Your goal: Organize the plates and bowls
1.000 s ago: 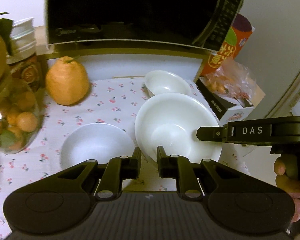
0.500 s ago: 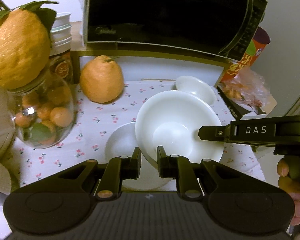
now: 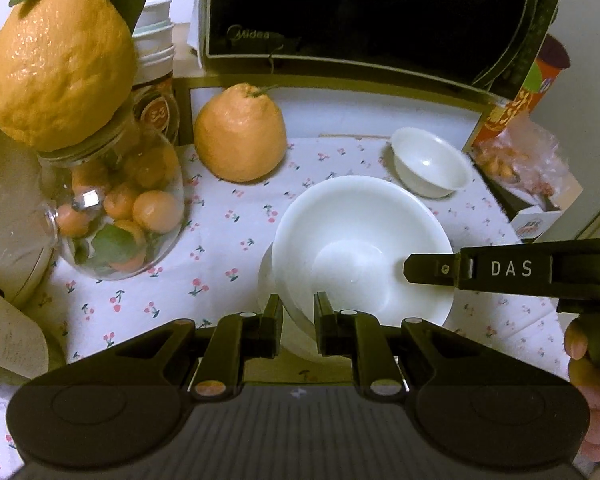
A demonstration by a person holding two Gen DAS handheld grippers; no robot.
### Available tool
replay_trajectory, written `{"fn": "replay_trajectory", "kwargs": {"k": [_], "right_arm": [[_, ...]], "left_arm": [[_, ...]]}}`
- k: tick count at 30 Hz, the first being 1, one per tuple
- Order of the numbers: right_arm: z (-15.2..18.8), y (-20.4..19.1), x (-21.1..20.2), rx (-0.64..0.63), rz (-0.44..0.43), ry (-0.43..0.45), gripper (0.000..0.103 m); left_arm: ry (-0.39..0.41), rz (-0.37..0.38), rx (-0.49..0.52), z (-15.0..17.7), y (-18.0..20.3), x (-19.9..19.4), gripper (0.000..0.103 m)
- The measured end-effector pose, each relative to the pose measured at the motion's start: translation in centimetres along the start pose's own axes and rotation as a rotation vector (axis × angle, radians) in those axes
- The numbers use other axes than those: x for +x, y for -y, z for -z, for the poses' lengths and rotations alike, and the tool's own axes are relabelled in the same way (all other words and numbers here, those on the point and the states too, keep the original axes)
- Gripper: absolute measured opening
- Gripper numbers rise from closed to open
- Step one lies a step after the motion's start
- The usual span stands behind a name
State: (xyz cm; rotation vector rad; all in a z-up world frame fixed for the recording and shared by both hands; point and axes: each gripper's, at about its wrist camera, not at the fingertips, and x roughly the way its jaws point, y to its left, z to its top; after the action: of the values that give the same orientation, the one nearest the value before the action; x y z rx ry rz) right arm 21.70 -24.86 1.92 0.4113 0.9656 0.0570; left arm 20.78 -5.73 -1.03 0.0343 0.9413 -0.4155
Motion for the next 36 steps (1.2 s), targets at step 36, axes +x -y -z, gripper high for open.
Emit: {"fn": "replay_trajectory", "kwargs": {"k": [36], "right_arm": [[0.2,0.4,0.4,-0.003,-0.005,-0.024,0.041]], "left_arm": [[-0.01,-0.086,0.057,0.3,0.6,1.6,0.042]]}}
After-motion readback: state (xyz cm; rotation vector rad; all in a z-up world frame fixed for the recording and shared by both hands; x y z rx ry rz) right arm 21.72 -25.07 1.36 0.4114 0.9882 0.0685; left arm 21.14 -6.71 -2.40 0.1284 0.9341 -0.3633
